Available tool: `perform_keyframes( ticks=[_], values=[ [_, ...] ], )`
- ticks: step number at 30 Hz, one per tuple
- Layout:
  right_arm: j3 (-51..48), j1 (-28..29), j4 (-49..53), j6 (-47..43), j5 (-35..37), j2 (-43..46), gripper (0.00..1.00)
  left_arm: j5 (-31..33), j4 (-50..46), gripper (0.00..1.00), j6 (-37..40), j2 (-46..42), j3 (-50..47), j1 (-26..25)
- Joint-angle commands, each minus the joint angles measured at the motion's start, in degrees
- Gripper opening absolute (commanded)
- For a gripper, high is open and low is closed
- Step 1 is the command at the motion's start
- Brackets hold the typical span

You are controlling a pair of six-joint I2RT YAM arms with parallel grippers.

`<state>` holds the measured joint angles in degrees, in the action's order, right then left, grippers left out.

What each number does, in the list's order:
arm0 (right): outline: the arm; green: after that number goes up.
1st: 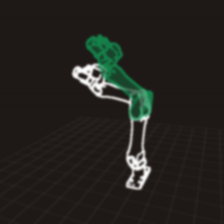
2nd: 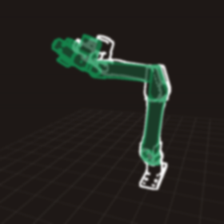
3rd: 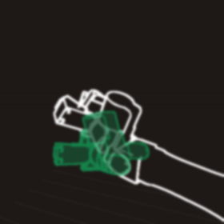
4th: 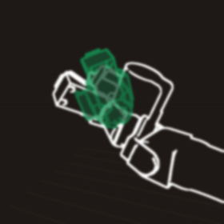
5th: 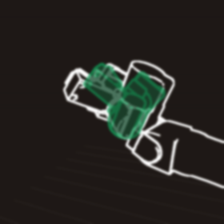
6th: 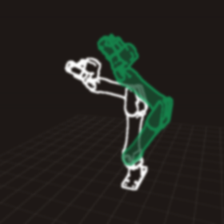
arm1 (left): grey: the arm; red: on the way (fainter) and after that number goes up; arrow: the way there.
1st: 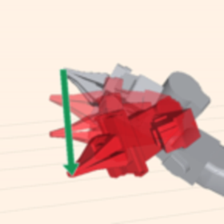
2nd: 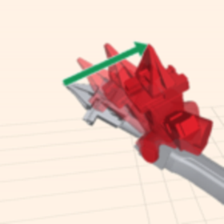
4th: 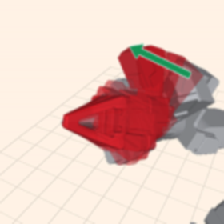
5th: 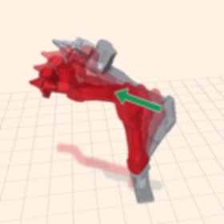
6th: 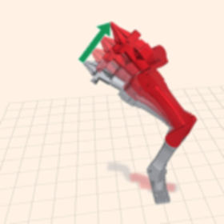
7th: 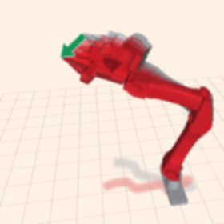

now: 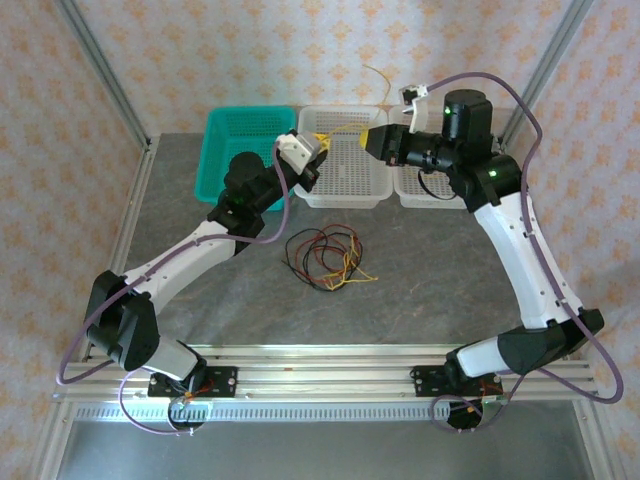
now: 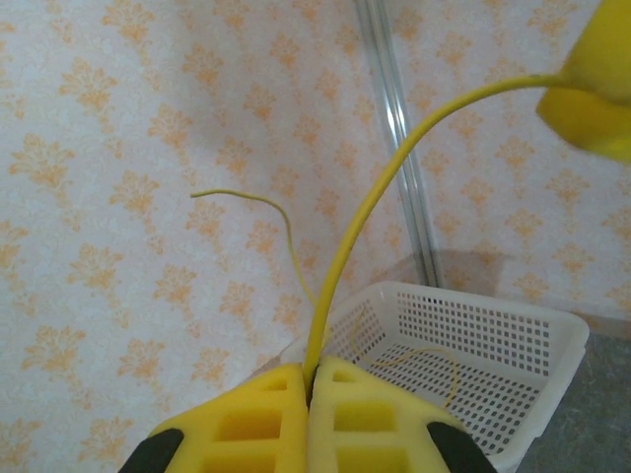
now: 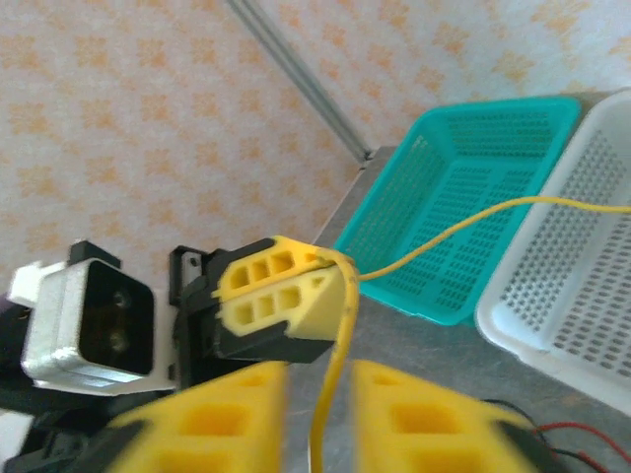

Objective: Untangle the cables

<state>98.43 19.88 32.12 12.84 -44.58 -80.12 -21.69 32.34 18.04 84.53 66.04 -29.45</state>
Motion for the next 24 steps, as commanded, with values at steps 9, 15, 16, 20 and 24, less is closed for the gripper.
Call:
perform_keyframes(
  ticks=[9,15,16,20,24],
  values=[
    [-16.27,-6.58,-12.28,7.33,42.93,14.66,0.75,4.55,3.98,0.00,-5.02,-8.59,-6.94,-0.21],
    [-17.83,-14.98,-23.80,4.75,9.04,3.79,0.81,-4.09,3.87,0.00,-7.84,-13.23,-10.04,0.04],
    [-17.29,-14.97,-25.21,3.98,5.06,1.91,0.83,-5.44,3.62,0.00,-8.33,-13.67,-10.09,0.01],
    [-15.12,-14.87,-29.21,1.43,-1.99,-4.25,0.87,-10.41,4.70,0.00,-11.43,-14.90,-10.57,0.01],
    [-16.23,-14.80,-34.93,1.76,-4.95,-5.85,0.87,-13.14,5.17,0.00,-13.49,-15.06,-10.31,0.01]
  ],
)
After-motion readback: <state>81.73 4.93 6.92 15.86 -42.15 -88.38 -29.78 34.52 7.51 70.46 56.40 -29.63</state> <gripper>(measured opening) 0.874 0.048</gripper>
